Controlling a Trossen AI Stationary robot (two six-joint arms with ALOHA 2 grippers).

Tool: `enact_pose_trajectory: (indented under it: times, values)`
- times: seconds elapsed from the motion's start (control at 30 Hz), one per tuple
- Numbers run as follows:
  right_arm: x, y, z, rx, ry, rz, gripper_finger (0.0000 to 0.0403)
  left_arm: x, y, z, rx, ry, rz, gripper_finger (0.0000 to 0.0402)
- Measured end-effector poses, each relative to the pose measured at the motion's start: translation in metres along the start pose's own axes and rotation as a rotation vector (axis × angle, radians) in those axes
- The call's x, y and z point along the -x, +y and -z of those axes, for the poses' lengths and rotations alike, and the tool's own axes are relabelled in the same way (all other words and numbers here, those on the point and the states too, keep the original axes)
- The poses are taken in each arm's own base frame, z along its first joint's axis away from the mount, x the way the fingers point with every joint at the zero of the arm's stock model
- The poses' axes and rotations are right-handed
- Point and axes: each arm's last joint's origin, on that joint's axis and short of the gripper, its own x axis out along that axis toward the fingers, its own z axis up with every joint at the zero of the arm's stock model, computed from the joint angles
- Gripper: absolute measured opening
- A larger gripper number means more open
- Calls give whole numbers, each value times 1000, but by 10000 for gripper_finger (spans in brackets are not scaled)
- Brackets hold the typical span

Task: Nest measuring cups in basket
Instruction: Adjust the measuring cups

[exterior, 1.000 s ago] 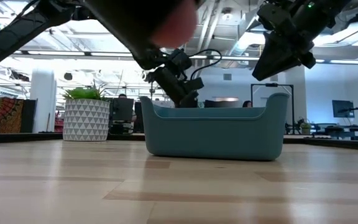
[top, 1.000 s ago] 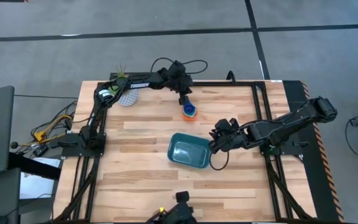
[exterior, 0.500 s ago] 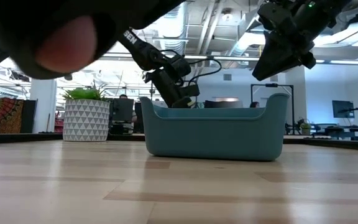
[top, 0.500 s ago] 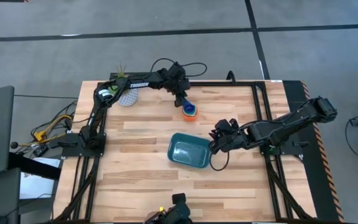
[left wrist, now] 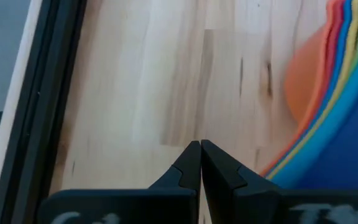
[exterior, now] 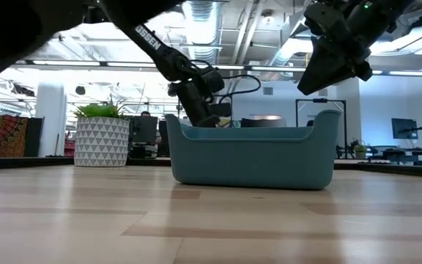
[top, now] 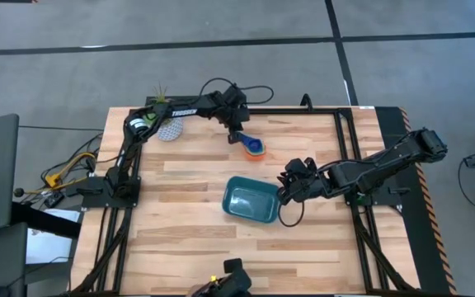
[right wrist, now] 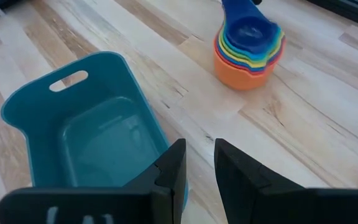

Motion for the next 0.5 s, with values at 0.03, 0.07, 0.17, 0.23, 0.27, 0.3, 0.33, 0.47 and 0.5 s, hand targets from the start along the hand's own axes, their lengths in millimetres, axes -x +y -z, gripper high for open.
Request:
enact_pose_trajectory:
  times: [0.03,0.07,0.17,0.23,0.27,0.3,0.33,0.47,0.5]
  values:
    - [0,0,0,0,0,0,107,2,0,0,1,5,2,0]
    - [0,0,0,0,0,0,107,5,0,-1,1,4,2,0]
    - [0,0,0,0,0,0,107,15,-1,-7,-3,-14,-3,0]
    - [0,0,0,1,0,0,107,23,-1,-10,-6,-28,-8,0]
    - [0,0,0,0,-1,0,107,26,-1,-12,-8,-33,-10,0]
    - [0,0,0,-1,-1,-1,107,29,-1,-13,-9,-40,-13,0]
    - [0,0,0,0,-1,0,107,31,-1,-14,-10,-45,-16,0]
    - [0,0,0,-1,-2,-1,107,30,0,-17,-16,-70,-35,0]
    - [0,0,0,-2,-2,-2,107,27,1,-17,-25,-83,-43,0]
